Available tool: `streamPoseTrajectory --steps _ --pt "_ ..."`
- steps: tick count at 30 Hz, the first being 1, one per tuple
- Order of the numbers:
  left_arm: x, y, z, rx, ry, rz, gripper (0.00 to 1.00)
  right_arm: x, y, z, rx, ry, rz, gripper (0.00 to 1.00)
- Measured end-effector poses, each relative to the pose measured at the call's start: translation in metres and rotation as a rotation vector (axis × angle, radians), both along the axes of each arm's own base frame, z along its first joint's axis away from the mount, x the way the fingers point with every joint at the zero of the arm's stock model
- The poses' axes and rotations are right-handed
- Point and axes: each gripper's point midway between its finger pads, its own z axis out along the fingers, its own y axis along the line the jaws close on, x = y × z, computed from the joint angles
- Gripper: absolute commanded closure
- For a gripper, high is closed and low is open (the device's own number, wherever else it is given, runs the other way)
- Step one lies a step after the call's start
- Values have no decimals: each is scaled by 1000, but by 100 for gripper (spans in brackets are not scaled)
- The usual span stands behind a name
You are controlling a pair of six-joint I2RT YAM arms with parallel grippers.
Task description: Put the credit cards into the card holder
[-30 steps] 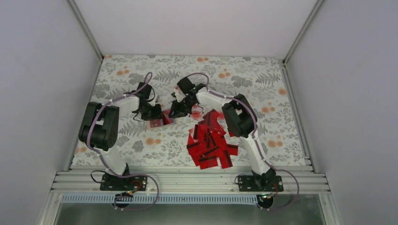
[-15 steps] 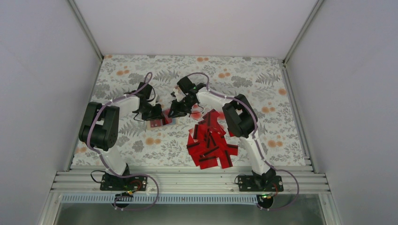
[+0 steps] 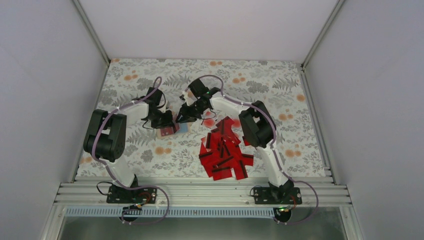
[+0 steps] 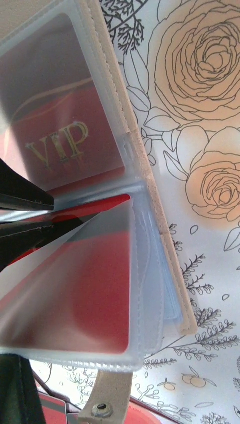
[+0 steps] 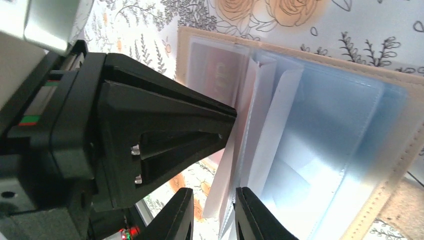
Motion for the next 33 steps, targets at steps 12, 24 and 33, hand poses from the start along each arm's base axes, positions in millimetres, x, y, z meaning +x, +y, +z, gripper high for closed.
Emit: streamPoseTrajectory --steps 12,24,33 --pt "3 2 22 -3 -37 27 92 -4 7 8 46 1 24 77" --pt "9 27 60 35 -127 103 92 -5 24 31 117 -27 61 76" --pt "6 53 83 61 -187 167 92 -7 46 21 135 -17 88 75"
